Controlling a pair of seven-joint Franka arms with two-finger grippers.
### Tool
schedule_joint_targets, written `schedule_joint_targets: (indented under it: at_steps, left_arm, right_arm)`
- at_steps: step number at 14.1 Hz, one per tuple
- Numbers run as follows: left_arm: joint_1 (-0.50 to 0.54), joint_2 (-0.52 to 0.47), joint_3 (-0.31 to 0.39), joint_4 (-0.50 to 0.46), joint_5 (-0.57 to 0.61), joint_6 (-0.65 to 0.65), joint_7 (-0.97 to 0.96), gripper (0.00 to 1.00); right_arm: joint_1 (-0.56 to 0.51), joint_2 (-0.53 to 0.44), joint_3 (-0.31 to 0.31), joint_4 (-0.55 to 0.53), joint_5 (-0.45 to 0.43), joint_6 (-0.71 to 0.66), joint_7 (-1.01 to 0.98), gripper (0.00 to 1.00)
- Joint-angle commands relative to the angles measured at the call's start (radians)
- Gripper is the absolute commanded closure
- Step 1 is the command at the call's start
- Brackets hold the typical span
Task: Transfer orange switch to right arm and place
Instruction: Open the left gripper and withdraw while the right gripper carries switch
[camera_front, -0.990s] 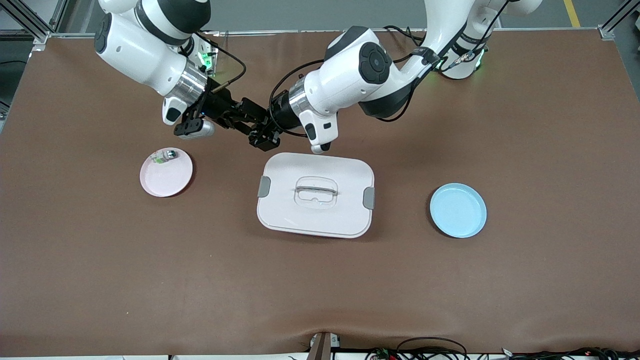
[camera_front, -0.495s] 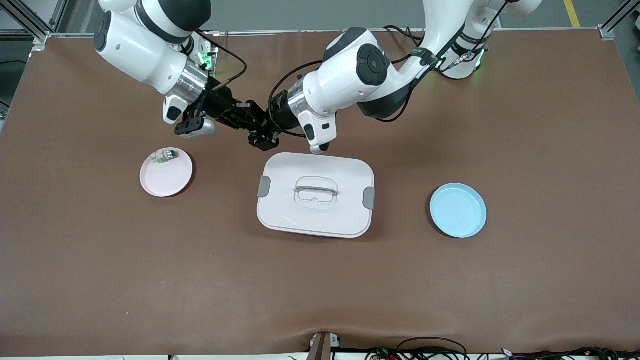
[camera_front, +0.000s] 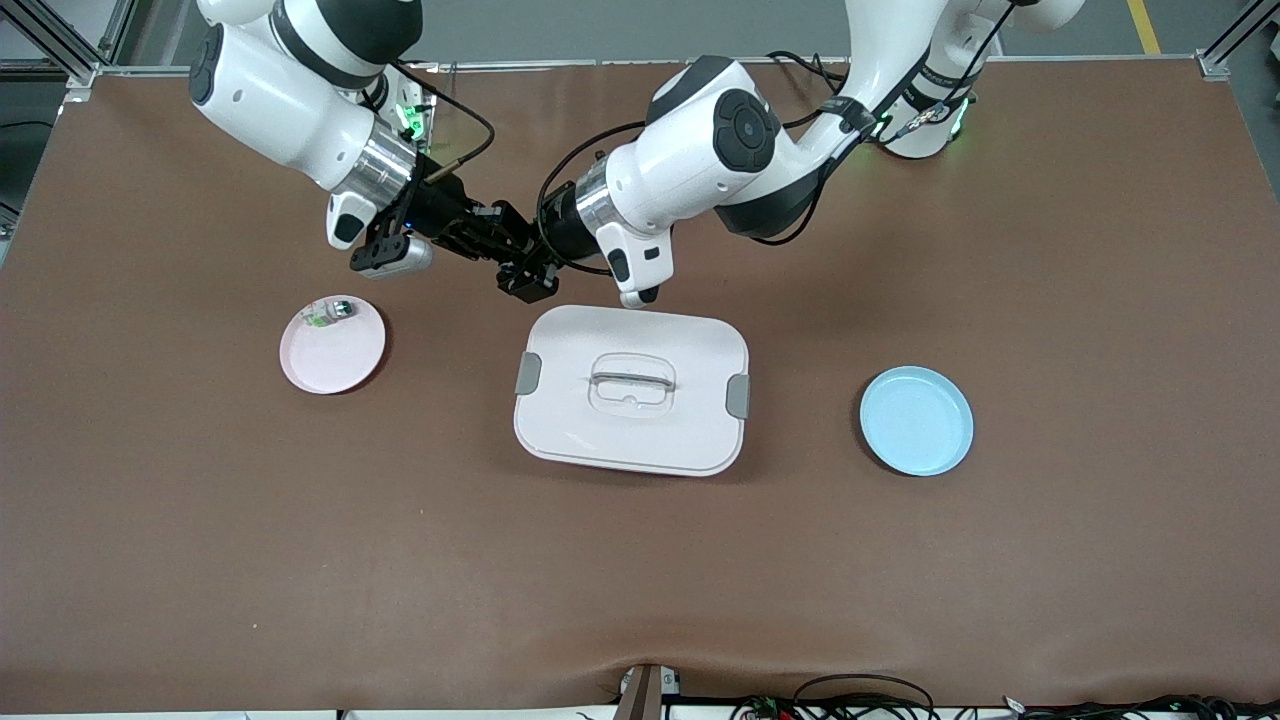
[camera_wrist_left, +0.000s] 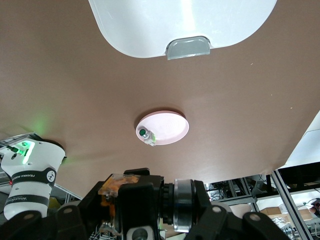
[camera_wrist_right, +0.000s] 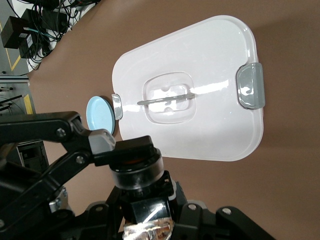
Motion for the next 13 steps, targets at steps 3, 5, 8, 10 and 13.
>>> schedule_joint_targets:
  at_steps: [3, 5, 8, 10, 13]
  left_arm:
    - [0.039, -0.058, 0.024, 0.015, 0.104, -0.08, 0.021, 0.0]
    - [0.077, -0.094, 0.026, 0.015, 0.181, -0.155, 0.027, 0.0]
    - [0.163, -0.136, 0.026, 0.015, 0.279, -0.255, 0.116, 0.0]
    - [0.224, -0.154, 0.029, 0.014, 0.284, -0.344, 0.246, 0.0]
    - [0.348, -0.194, 0.027, 0.011, 0.34, -0.535, 0.526, 0.0]
  right_arm:
    - [-0.01, 0.002, -0.011, 0.004, 0.013, -0.041, -0.017, 1.0]
    - [-0.028, -0.002, -0.015, 0.004, 0.003, -0.09, -0.049, 1.0]
    - [-0.1, -0.009, -0.017, -0.004, -0.036, -0.193, -0.232, 1.0]
    - [-0.14, -0.012, -0.017, -0.004, -0.187, -0.259, -0.317, 1.0]
    - [-0.145, -0.022, -0.015, -0.005, -0.465, -0.311, -0.395, 1.0]
